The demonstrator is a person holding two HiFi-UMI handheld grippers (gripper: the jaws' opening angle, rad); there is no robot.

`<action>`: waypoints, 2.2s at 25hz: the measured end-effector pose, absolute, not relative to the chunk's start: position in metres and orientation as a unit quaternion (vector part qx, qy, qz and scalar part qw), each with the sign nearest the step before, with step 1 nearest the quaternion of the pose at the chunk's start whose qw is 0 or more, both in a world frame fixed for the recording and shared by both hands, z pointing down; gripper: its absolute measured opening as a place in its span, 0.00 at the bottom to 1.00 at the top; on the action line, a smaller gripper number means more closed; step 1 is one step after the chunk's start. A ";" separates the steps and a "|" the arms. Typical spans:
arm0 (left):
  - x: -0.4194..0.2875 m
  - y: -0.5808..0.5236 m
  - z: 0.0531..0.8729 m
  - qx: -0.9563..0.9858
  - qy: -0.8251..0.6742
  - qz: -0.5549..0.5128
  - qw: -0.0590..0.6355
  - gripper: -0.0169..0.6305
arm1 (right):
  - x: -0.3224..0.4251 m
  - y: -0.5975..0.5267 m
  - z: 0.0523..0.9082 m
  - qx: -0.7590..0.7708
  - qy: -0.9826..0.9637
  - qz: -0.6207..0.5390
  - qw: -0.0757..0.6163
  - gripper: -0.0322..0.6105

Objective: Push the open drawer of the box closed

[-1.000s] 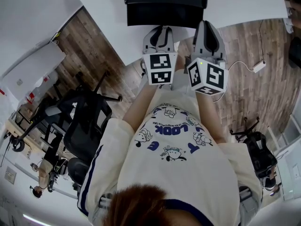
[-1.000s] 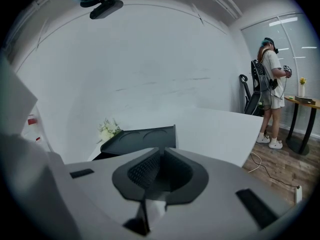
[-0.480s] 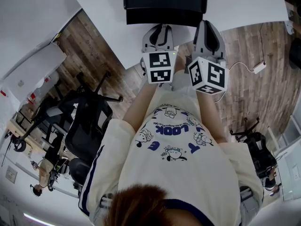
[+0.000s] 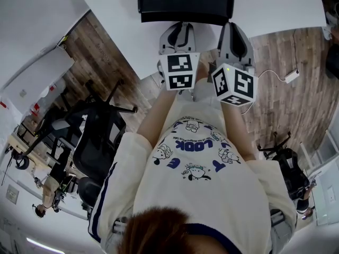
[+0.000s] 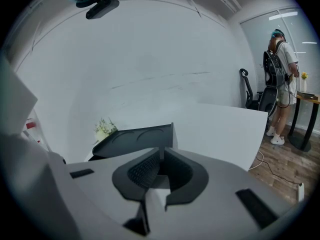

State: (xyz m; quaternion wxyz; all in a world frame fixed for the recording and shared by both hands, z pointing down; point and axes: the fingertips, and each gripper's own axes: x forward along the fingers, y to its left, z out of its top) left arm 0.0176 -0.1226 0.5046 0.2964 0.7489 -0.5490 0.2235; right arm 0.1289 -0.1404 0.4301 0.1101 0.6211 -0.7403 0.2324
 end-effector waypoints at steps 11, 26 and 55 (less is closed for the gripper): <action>0.016 -0.139 0.505 0.747 -0.554 0.220 0.294 0.14 | 0.135 -0.151 0.433 0.625 -0.737 0.235 0.108 0.12; 0.016 -0.145 0.505 0.745 -0.557 0.217 0.295 0.14 | 0.132 -0.154 0.435 0.622 -0.739 0.236 0.107 0.12; 0.004 -0.129 0.432 0.756 -0.579 0.161 0.259 0.15 | 0.118 -0.147 0.394 0.617 -0.755 0.205 0.085 0.12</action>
